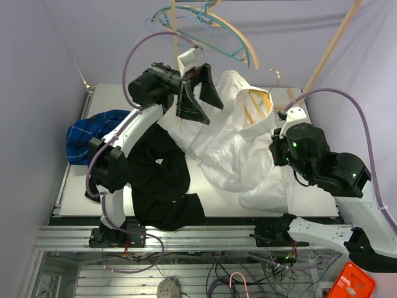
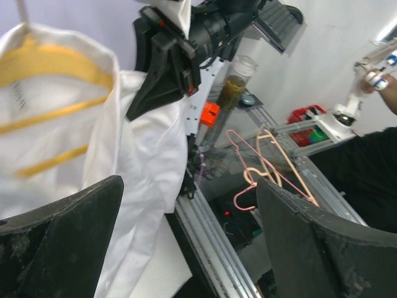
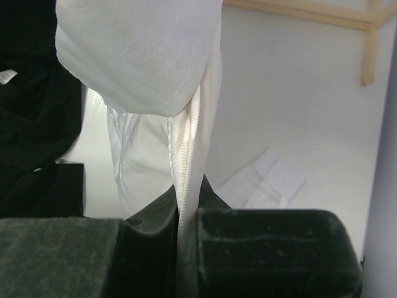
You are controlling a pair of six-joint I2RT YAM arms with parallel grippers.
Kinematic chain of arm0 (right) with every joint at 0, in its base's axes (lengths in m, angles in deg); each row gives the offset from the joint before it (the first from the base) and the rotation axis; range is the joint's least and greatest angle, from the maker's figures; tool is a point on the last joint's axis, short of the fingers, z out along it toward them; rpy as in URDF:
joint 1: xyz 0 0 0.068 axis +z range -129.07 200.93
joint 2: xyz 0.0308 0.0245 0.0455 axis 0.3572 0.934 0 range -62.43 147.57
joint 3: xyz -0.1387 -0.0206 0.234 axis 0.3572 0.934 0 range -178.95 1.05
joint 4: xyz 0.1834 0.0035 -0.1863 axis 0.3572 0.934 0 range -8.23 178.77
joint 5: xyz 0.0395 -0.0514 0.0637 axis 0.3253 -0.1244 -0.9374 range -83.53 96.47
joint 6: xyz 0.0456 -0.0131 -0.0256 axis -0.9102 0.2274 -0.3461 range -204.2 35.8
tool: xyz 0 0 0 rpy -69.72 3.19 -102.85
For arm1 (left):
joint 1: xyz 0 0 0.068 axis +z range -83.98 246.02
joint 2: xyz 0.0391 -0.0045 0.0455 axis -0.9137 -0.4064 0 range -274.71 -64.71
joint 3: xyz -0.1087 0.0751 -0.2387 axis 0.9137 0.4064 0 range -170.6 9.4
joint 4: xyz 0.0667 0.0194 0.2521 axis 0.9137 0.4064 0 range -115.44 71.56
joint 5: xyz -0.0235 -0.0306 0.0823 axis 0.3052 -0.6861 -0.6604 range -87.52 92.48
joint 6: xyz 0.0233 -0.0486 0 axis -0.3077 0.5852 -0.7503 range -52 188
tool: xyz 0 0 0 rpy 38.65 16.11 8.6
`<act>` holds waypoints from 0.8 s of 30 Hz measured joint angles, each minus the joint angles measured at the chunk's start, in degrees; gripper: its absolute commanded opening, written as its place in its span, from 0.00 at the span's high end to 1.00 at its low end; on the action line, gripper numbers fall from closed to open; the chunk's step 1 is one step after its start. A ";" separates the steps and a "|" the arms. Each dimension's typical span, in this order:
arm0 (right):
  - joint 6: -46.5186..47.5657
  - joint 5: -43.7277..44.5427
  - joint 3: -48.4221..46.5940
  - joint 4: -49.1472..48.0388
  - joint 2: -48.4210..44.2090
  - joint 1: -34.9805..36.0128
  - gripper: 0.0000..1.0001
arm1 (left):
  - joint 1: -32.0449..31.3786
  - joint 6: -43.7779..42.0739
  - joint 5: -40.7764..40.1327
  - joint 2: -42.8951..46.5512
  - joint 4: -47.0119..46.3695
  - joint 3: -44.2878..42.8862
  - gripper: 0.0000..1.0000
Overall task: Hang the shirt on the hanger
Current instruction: Place the hanger at the clothesline.
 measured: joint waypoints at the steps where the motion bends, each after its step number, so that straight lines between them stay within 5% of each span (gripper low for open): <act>1: -0.70 0.94 -0.61 0.85 -0.26 0.00 1.00 | 1.25 0.00 0.00 0.70 0.00 0.00 0.01; 16: -9.88 20.63 -8.76 13.42 4.81 0.00 1.00 | 23.28 11.52 -0.02 16.76 -0.15 7.98 0.01; 21: -5.51 25.14 -7.06 6.82 6.67 -0.83 1.00 | 38.66 16.20 -0.02 20.63 -0.07 12.00 0.01; 24: 2.49 22.86 -6.49 -2.67 7.54 -7.30 1.00 | 46.51 17.66 -0.04 23.12 -0.04 13.35 0.01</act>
